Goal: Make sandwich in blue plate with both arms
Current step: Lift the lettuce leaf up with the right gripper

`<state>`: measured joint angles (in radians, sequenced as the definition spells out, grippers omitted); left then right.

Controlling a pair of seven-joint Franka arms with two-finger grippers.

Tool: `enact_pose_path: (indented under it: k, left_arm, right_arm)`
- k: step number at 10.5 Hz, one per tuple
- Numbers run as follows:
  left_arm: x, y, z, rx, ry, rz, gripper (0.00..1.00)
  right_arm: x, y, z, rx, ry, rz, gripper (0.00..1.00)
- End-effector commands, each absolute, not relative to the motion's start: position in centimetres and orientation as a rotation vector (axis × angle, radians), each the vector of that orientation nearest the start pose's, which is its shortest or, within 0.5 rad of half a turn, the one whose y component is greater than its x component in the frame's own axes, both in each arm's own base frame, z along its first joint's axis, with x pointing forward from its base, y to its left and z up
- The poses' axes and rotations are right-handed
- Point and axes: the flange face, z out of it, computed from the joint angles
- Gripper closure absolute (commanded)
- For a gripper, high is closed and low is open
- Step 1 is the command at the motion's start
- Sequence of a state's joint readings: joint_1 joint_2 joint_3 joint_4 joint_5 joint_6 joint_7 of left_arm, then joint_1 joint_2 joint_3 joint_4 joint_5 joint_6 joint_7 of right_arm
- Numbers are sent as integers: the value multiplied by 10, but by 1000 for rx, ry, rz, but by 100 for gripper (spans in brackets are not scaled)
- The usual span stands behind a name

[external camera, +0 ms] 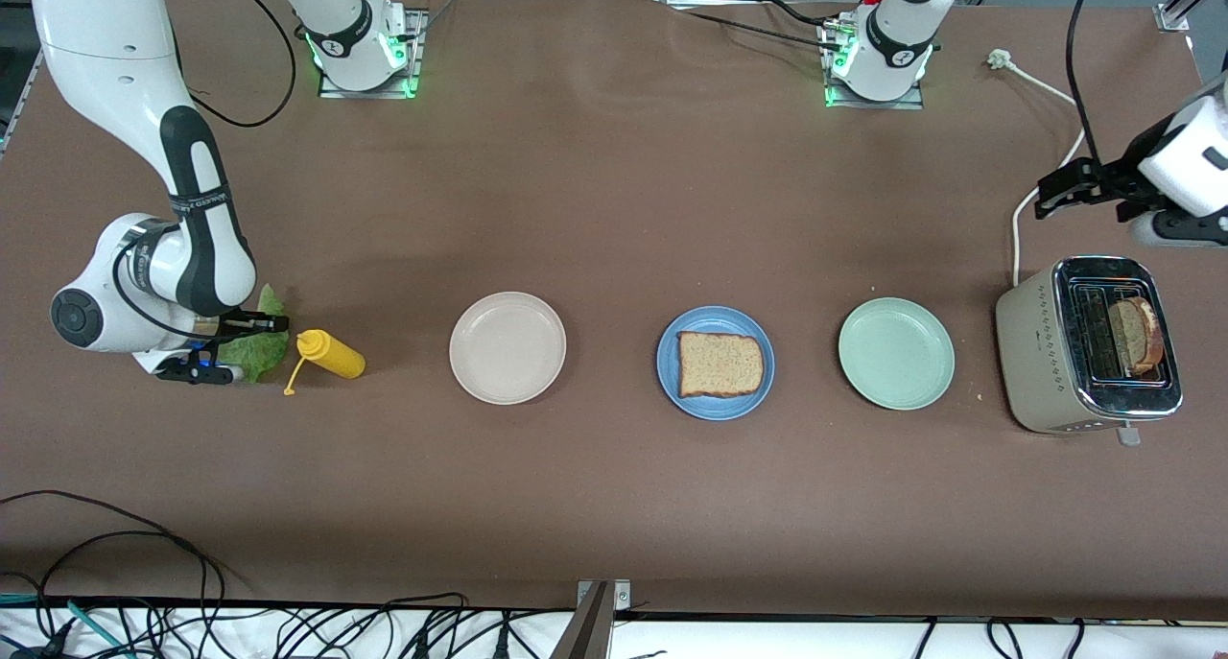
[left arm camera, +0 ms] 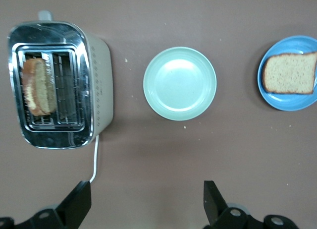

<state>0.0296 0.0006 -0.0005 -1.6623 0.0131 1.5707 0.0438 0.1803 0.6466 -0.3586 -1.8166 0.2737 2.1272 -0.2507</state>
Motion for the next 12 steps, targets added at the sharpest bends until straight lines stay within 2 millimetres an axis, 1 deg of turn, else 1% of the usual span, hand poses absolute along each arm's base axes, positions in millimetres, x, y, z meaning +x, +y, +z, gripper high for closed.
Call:
enact_pose_path:
  k: [1, 2, 3, 4, 6, 7, 9, 10, 11, 12]
  left_arm:
    - [552, 25, 604, -3096, 0, 128, 0]
    - [552, 25, 604, -3096, -3, 128, 0]
    - [552, 25, 605, -3096, -8, 123, 0]
    - [552, 24, 605, -3097, -5, 123, 0]
    - [552, 24, 605, -3099, -10, 123, 0]
    - [552, 24, 605, -3100, -10, 123, 0]
    - [552, 24, 605, -3105, -10, 123, 0]
    - [552, 24, 605, -3105, -10, 123, 0]
    - [552, 23, 605, -3106, -10, 123, 0]
    - [552, 23, 605, -3106, -10, 123, 0]
  right_arm:
    - [613, -95, 180, -3040, 89, 398, 100]
    - [615, -96, 183, -3042, 91, 386, 100]
    - [620, -95, 191, -3042, 85, 374, 100]
    - [627, -95, 205, -3045, 75, 335, 100]
    - [637, -88, 242, -3039, 56, 275, 100]
    - [639, -84, 262, -3027, 53, 271, 100]
    - [648, -75, 309, -3008, 21, 265, 100]
    - [657, -70, 331, -3006, 4, 250, 100]
    - [663, -62, 351, -2999, -23, 255, 100]
    - [671, -52, 377, -2993, -60, 249, 100]
